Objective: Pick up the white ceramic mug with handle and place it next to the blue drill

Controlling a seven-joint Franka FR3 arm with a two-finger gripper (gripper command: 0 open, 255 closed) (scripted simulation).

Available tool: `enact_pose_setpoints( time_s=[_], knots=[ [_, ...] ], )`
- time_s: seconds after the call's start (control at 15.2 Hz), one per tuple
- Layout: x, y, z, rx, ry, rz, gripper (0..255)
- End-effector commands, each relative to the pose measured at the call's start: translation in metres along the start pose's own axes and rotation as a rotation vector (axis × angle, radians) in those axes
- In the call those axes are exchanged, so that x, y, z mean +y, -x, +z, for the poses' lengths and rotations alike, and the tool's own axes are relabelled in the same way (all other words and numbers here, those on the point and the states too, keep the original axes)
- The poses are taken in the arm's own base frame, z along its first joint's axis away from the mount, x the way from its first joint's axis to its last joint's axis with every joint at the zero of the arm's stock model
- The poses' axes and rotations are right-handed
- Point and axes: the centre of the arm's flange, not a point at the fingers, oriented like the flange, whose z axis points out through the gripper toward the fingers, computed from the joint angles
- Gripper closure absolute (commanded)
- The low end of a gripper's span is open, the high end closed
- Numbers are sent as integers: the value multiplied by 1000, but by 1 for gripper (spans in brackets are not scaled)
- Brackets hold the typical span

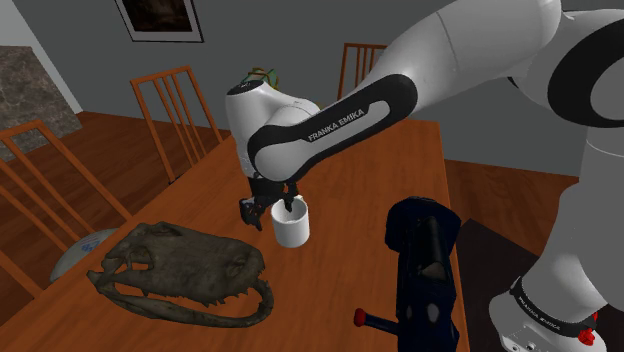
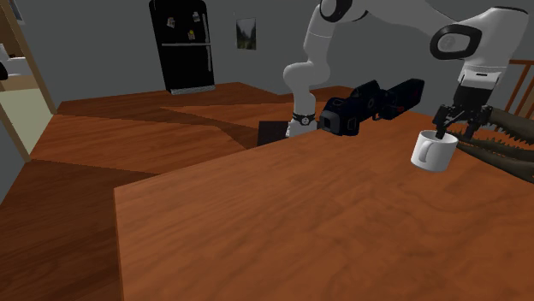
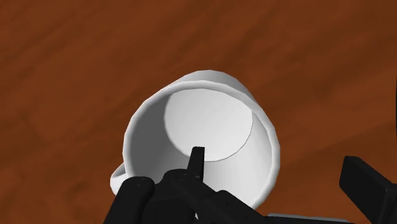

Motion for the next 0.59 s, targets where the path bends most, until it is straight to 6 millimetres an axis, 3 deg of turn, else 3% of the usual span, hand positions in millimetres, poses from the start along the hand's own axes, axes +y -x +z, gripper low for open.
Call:
enact_pose_setpoints(
  time_s=[0.0, 0.07, 0.53],
  knots=[
    [-1, -1, -24, 0, 0, 0, 0],
    [-1, -1, -34, 0, 0, 0, 0],
    [-1, -1, -34, 0, 0, 0, 0]
  ],
)
